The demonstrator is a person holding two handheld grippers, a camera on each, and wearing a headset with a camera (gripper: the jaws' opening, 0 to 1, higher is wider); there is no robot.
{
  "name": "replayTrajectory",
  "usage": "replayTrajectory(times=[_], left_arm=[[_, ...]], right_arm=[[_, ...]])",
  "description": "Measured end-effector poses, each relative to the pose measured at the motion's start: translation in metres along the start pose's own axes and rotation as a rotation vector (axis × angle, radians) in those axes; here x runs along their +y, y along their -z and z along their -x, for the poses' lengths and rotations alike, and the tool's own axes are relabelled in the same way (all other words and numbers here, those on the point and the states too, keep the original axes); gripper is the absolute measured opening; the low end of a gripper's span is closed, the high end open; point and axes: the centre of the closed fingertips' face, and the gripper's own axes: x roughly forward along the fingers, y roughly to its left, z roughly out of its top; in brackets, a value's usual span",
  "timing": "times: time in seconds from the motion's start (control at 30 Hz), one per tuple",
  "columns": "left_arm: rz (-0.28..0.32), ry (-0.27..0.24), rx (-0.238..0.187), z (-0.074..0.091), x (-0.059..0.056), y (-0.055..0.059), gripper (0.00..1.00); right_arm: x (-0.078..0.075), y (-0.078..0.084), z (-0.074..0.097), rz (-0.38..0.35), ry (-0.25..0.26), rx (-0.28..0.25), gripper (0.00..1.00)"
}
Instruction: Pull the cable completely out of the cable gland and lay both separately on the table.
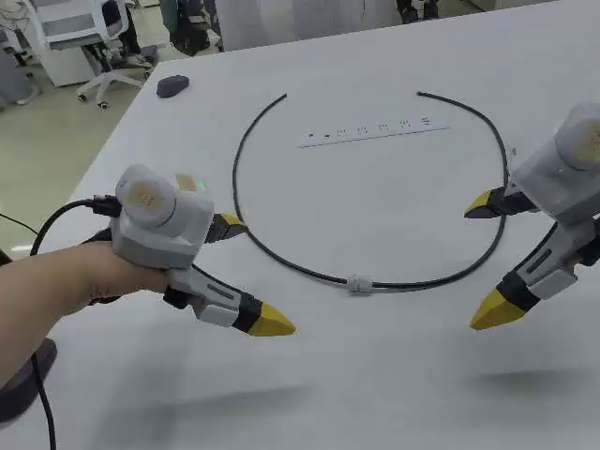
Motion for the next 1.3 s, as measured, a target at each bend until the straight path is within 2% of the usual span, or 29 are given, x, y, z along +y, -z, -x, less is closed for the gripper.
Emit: replayTrajectory(times=[0.13, 0.2, 0.23, 0.27, 0.3, 0.43, 0.63, 0.83, 1.07, 1.13, 1.2, 1.3], left_arm=[[0.003, 0.013, 0.014, -0.002, -0.003, 0.005, 1.0], [-0.003, 0.015, 0.012, -0.001, -0.004, 0.004, 1.0], [0.01, 0.015, -0.002, 0.0, -0.003, 0.001, 1.0], [0.02, 0.017, -0.01, 0.0, -0.004, -0.001, 1.0], [0.026, 0.017, -0.023, 0.001, -0.003, -0.004, 1.0], [0.015, 0.014, -0.024, 0.002, -0.002, -0.007, 1.0], [0.011, 0.012, -0.019, 0.005, -0.004, -0.006, 1.0], [0.006, 0.01, -0.011, 0.005, -0.005, -0.004, 1.0], [-0.003, -0.011, -0.008, 0.007, -0.002, -0.006, 1.0], [0.005, -0.007, -0.006, 0.006, -0.003, -0.006, 1.0], [0.0, -0.01, -0.003, 0.005, -0.004, -0.006, 1.0], [-0.002, 0.001, 0.004, 0.004, -0.009, -0.005, 1.0]], right_arm=[[0.003, 0.002, -0.003, -0.001, -0.013, 0.003, 0.99], [0.012, -0.007, -0.004, -0.034, -0.06, -0.054, 0.99], [0.011, -0.011, -0.003, -0.033, -0.054, -0.081, 0.99], [0.007, -0.014, -0.003, -0.029, -0.023, -0.098, 0.99], [0.002, -0.014, -0.001, -0.004, 0.009, -0.091, 0.99], [0.002, -0.016, 0.0, -0.014, 0.004, -0.096, 0.99], [0.0, -0.019, 0.004, -0.006, 0.025, -0.096, 0.99], [0.004, -0.013, 0.004, -0.009, 0.018, -0.072, 0.99], [0.006, -0.011, 0.006, -0.017, 0.021, -0.072, 0.99], [0.005, -0.01, 0.007, -0.019, 0.024, -0.074, 0.99], [0.001, -0.011, 0.01, 0.004, 0.052, -0.085, 0.99], [0.0, -0.013, 0.012, -0.029, 0.043, -0.095, 0.99]])
